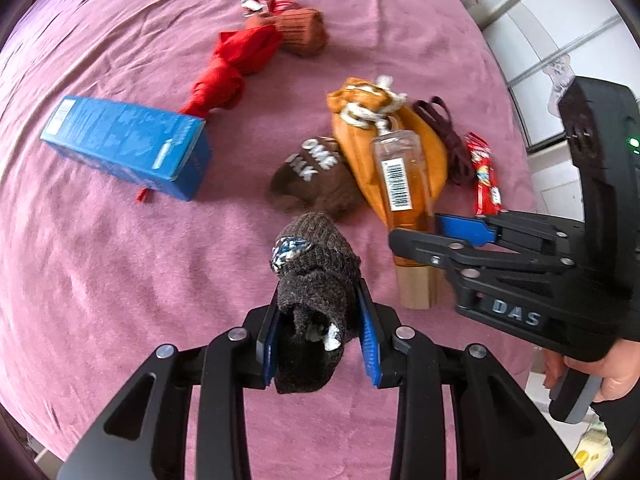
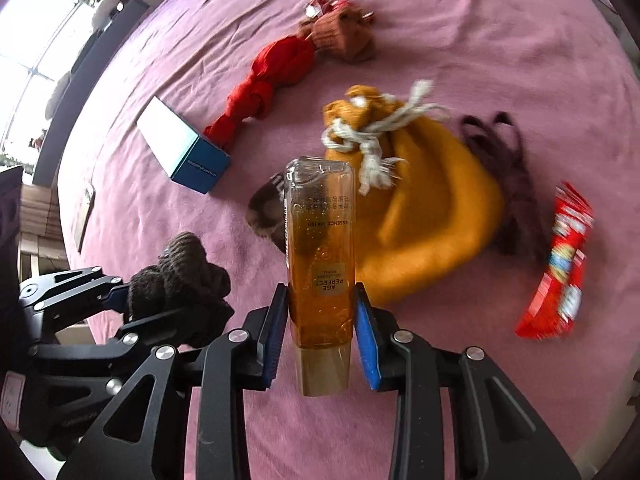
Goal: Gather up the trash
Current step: 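Carry sock and bottle to the yellow bin and open both tools, then move both open tools back over the bed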
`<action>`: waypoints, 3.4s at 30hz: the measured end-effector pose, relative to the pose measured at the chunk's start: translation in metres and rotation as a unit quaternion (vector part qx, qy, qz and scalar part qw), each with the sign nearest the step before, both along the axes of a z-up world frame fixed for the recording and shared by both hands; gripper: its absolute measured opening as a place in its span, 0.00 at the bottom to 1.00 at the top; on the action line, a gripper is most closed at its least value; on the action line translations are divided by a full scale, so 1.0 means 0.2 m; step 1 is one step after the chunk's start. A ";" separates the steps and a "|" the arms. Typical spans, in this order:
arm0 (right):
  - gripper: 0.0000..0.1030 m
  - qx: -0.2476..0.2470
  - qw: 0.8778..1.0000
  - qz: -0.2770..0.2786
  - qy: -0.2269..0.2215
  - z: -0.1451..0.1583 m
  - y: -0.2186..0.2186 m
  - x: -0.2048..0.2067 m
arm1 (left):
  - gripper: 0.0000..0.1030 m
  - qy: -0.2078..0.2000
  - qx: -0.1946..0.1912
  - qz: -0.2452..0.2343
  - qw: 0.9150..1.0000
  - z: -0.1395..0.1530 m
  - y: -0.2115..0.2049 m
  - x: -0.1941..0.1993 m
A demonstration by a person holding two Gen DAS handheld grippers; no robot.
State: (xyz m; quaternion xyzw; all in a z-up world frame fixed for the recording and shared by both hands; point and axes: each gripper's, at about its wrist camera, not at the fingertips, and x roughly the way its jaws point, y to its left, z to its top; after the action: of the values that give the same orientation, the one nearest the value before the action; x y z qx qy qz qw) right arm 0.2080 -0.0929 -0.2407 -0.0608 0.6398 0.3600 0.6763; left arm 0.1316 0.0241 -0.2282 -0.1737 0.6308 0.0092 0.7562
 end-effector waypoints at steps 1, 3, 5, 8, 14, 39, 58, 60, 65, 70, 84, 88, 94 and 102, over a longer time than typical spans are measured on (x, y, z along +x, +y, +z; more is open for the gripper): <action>0.31 0.000 1.000 -0.004 -0.002 0.02 -0.03 -0.01 | 0.32 -0.001 0.001 -0.005 1.000 0.01 -0.03 0.01; 0.31 0.002 1.000 -0.014 -0.007 0.06 -0.13 -0.03 | 0.32 -0.004 0.002 -0.020 1.000 0.03 -0.10 0.02; 0.31 0.004 1.000 -0.024 -0.010 0.10 -0.22 -0.05 | 0.32 -0.006 0.003 -0.036 0.999 0.05 -0.18 0.04; 0.31 0.004 0.999 -0.038 -0.017 0.14 -0.38 -0.09 | 0.32 -0.011 0.005 -0.063 0.998 0.07 -0.33 0.06; 0.31 -0.001 0.996 -0.081 -0.022 0.18 -0.76 -0.14 | 0.32 -0.018 0.000 -0.117 0.993 0.11 -0.68 0.09; 0.31 -0.034 0.960 -0.277 -0.014 0.12 -2.28 -0.35 | 0.32 -0.015 -0.025 -0.340 0.940 0.08 -2.23 0.17; 0.48 -0.054 0.925 -0.374 -0.043 0.15 -2.82 -0.32 | 0.75 -0.040 0.001 -0.400 0.916 0.14 -2.60 0.30; 0.48 -0.049 0.925 -0.375 -0.042 0.16 -2.82 -0.32 | 0.75 -0.037 0.001 -0.396 0.918 0.14 -2.58 0.30; 0.48 -0.043 0.931 -0.360 -0.043 0.19 -2.73 -0.30 | 0.75 -0.034 0.002 -0.375 0.926 0.14 -2.49 0.31; 0.48 -0.031 0.941 -0.333 -0.046 0.23 -2.58 -0.27 | 0.75 -0.035 0.004 -0.353 0.935 0.17 -2.35 0.29; 0.48 0.008 0.977 -0.208 -0.052 0.34 -1.82 -0.19 | 0.75 -0.041 0.018 -0.230 0.972 0.23 -1.64 0.21; 0.48 0.017 0.983 -0.178 -0.049 0.35 -1.59 -0.17 | 0.75 -0.044 0.028 -0.197 0.979 0.24 -1.43 0.19; 0.48 0.024 0.989 -0.136 -0.047 0.36 -1.28 -0.16 | 0.75 -0.042 0.036 -0.140 0.989 0.23 -1.07 0.15; 0.48 0.033 0.995 -0.081 -0.041 0.35 -0.83 -0.14 | 0.75 -0.037 0.052 -0.047 0.997 0.22 -0.58 0.07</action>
State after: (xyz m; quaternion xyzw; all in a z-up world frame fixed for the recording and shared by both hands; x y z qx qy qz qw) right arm 0.1801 -0.2592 -0.1697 -0.0011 0.6019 0.3219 0.7308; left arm 0.1447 -0.0910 -0.1833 -0.1043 0.6089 -0.0002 0.7863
